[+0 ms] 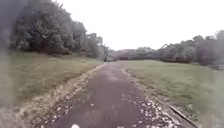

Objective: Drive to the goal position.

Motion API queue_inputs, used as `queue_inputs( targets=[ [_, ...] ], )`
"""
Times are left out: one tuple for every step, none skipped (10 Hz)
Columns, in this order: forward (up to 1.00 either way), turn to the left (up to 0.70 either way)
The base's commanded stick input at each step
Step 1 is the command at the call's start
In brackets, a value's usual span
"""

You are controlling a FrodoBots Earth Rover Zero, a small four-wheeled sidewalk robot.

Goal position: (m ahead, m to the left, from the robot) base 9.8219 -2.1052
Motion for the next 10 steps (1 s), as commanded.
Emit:
queue_inputs(
  targets=[
    [1.00,-0.03],
    [1.00,-0.36],
    [1.00,-0.37],
    [1.00,-0.04],
    [1.00,-0.03],
    [1.00,-0.03],
    [1.00,-0.02],
    [1.00,-0.02],
    [1.00,-0.02],
    [1.00,-0.02]
  ],
)
